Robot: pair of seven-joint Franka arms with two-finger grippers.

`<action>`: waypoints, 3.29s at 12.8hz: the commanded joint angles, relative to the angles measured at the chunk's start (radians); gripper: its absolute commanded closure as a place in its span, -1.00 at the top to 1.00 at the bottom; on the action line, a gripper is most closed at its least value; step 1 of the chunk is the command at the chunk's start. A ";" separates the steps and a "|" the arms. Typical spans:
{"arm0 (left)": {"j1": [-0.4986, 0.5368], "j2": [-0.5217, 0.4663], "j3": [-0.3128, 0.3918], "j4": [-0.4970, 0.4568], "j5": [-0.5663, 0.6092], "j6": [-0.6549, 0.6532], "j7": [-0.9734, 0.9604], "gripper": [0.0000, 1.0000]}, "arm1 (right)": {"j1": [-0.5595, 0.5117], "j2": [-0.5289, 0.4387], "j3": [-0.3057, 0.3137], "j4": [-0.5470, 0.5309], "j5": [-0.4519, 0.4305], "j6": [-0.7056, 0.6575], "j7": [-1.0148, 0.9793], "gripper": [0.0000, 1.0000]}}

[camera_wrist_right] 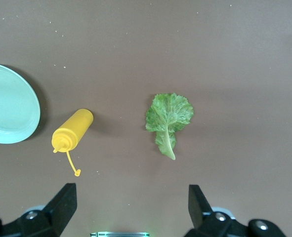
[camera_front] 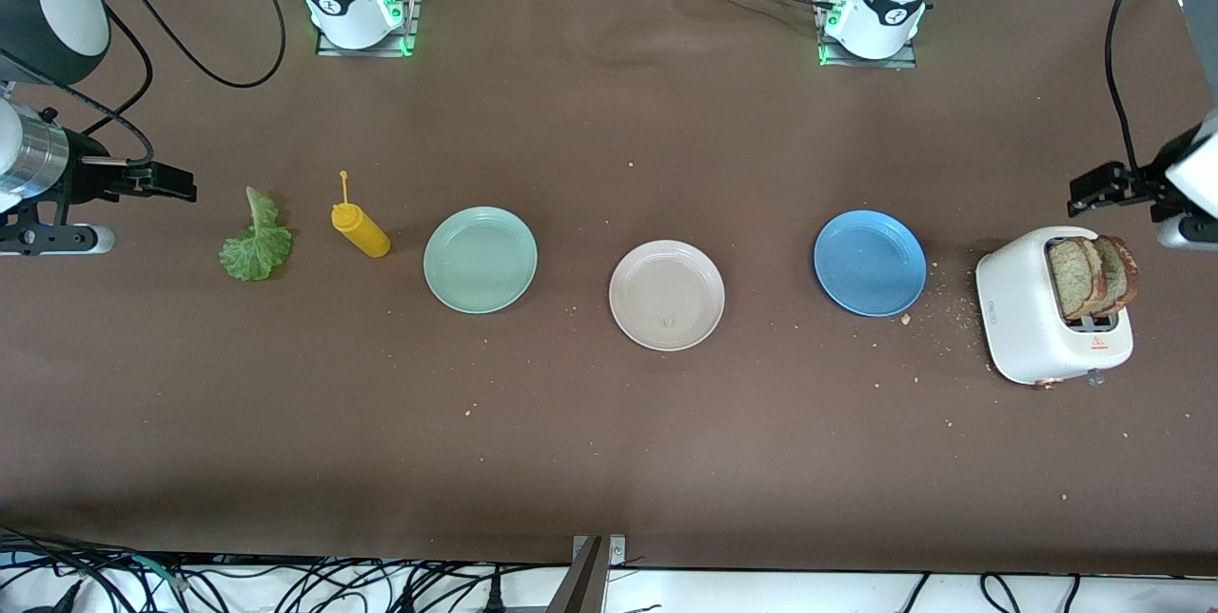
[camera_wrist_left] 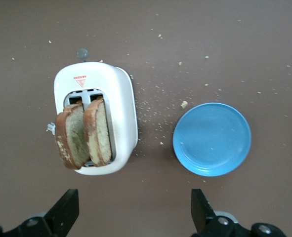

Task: Make sandwich in beige plate with both arms
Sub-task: 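Reach the left gripper down to a bread slice in the toaster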

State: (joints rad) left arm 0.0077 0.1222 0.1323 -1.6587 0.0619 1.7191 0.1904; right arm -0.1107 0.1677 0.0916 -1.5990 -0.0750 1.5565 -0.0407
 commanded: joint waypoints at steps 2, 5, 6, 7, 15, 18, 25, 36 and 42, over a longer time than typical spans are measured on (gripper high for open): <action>0.049 0.097 -0.008 0.010 0.004 0.080 0.054 1.00 | -0.001 -0.010 0.004 -0.010 0.000 -0.009 0.010 1.00; 0.087 0.155 -0.008 0.008 -0.030 0.102 0.060 1.00 | -0.001 -0.010 0.008 -0.010 -0.002 -0.009 0.012 1.00; 0.097 0.177 -0.008 0.010 -0.033 0.103 0.079 1.00 | -0.001 -0.010 0.010 -0.010 -0.002 -0.009 0.012 1.00; 0.103 0.188 -0.008 0.011 -0.033 0.103 0.087 1.00 | -0.001 -0.010 0.010 -0.010 -0.002 -0.010 0.013 1.00; 0.101 0.220 -0.013 0.013 -0.034 0.112 0.086 1.00 | -0.001 -0.010 0.010 -0.012 -0.002 -0.009 0.013 1.00; 0.103 0.247 -0.013 0.014 -0.054 0.114 0.086 1.00 | -0.001 -0.008 0.010 -0.012 -0.002 -0.009 0.013 1.00; 0.103 0.272 -0.011 0.013 -0.005 0.113 0.087 0.72 | -0.001 -0.007 0.010 -0.012 -0.002 -0.009 0.012 1.00; 0.143 0.281 -0.007 0.028 -0.001 0.080 0.083 -0.81 | -0.001 -0.004 0.008 -0.012 0.000 -0.009 0.002 1.00; 0.141 0.277 -0.007 0.201 0.001 -0.087 0.081 -0.92 | -0.001 -0.004 0.008 -0.012 0.000 -0.009 0.001 1.00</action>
State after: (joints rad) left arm 0.1459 0.4028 0.1297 -1.5526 0.0414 1.7207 0.2601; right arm -0.1104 0.1687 0.0953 -1.6077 -0.0750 1.5548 -0.0405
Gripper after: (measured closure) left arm 0.921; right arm 0.000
